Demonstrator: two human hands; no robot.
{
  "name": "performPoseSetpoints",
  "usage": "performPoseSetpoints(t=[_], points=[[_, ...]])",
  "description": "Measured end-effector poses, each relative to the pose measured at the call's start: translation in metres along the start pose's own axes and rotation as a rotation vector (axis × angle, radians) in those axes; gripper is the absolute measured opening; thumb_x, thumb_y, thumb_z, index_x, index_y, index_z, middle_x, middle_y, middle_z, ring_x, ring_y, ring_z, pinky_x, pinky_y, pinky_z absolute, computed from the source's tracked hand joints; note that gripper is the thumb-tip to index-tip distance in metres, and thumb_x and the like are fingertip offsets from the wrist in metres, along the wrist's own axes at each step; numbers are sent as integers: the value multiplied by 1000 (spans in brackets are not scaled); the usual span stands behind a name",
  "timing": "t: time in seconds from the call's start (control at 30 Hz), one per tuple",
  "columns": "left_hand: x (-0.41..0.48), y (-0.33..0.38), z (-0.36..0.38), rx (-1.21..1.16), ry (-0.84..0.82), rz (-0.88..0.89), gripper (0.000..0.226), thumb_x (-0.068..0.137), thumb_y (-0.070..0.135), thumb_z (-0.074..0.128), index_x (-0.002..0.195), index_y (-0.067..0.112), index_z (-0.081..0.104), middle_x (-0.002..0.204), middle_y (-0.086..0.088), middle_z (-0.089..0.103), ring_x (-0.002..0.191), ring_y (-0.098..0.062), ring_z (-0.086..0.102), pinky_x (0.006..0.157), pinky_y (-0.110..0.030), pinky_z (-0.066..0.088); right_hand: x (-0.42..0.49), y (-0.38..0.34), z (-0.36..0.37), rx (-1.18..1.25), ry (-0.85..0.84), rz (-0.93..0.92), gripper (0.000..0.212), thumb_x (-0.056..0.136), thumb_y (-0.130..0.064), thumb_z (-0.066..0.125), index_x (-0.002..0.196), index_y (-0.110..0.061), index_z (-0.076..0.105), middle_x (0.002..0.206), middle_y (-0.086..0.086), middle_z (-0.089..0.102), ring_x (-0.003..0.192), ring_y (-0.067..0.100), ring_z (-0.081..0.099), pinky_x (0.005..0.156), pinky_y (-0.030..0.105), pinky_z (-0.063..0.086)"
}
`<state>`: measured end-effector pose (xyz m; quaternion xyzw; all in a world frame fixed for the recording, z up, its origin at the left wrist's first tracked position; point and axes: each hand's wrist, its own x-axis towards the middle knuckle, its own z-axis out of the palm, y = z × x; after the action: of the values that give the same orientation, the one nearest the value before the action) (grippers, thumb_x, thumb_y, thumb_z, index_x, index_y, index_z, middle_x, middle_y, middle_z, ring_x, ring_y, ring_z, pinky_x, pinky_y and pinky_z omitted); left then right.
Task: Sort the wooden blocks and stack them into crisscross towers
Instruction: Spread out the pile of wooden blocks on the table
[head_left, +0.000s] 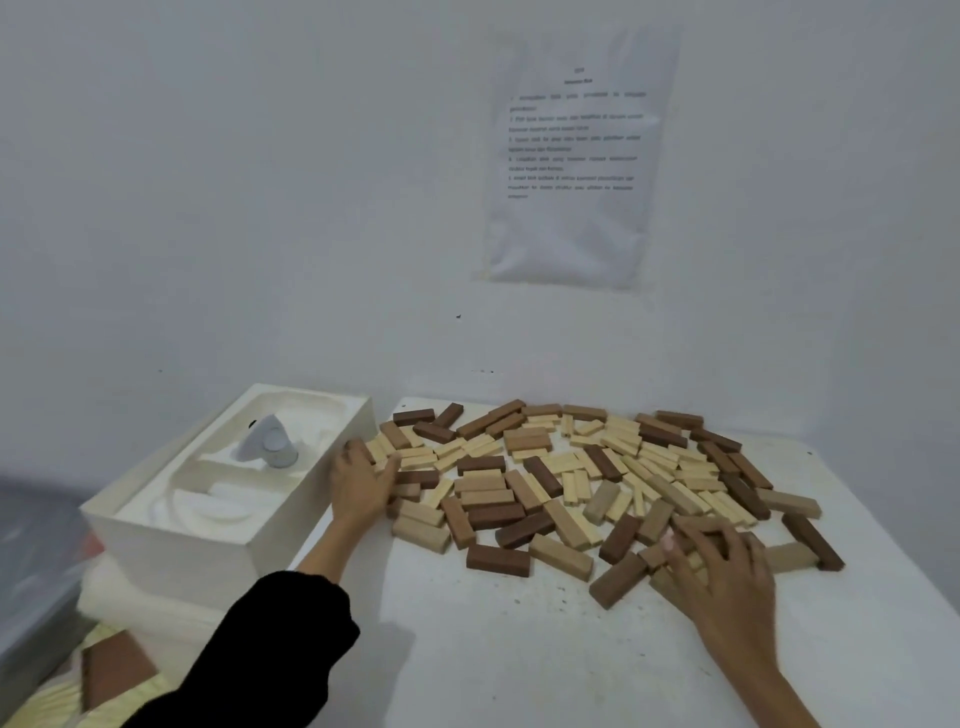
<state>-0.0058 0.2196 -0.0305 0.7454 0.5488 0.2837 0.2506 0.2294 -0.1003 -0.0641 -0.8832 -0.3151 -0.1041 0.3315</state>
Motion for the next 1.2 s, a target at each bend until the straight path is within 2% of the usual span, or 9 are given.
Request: performPoseSetpoints(t=[0.23,0.47,0.6,0.67,0.8,0.87,0.97,1.03,1.2], points=[[17,10,17,125,-14,113,58,91,43,56,119,-5,41,124,-24,43,116,-36,41,93,-38,34,2,0,6,-32,31,-9,92,77,-84,8,110,-24,69,129,19,52,120,43,41,96,57,38],[38,12,19,150,-40,182,66,87,54,56,127,3,44,130,-23,42,124,-35,37,99,-41,33,1,-7,6,-19,30,20,101,69,-90,4,114,-25,67,136,20,47,128,44,34,101,58,31],[52,20,21,178,-208,126,102,77,73,54,150,16,13,152,-21,17,141,-36,16,112,-49,19,1,-7,7,-53,44,2,96,74,-87,7,110,-23,69,131,23,51,123,47,40,97,61,36],[56,27,25,288,-355,120,123,57,89,45,151,27,-4,157,-17,5,143,-37,7,113,-52,13,2,-8,7,-60,48,-2,95,75,-85,7,110,-23,69,130,23,52,122,47,41,95,61,37],[57,31,27,325,-347,150,156,21,99,28,152,20,-3,153,-18,15,141,-37,13,114,-47,11,3,-4,7,-81,43,-20,93,77,-84,8,111,-23,68,131,22,51,123,45,40,95,60,38],[58,29,26,324,-323,154,150,24,97,29,149,15,16,147,-19,24,136,-38,19,112,-45,15,3,-2,9,-90,40,-19,91,77,-83,9,112,-23,68,131,22,52,123,44,40,96,59,39],[55,29,27,303,-270,143,118,41,94,48,130,18,43,133,-14,41,125,-36,32,103,-43,28,2,-3,8,-92,41,-10,91,77,-84,8,112,-25,67,132,21,51,123,43,40,95,59,39],[49,27,33,254,-176,139,94,60,81,62,127,17,47,129,-11,48,123,-34,37,100,-42,32,2,-4,7,-92,45,-12,92,77,-83,7,113,-24,67,132,21,51,122,44,40,95,59,40],[38,28,38,207,-12,155,66,75,63,64,108,8,52,114,-10,56,112,-32,45,83,-38,39,1,-6,5,-105,44,-29,91,81,-80,8,110,-19,69,127,24,54,118,47,43,92,60,41]])
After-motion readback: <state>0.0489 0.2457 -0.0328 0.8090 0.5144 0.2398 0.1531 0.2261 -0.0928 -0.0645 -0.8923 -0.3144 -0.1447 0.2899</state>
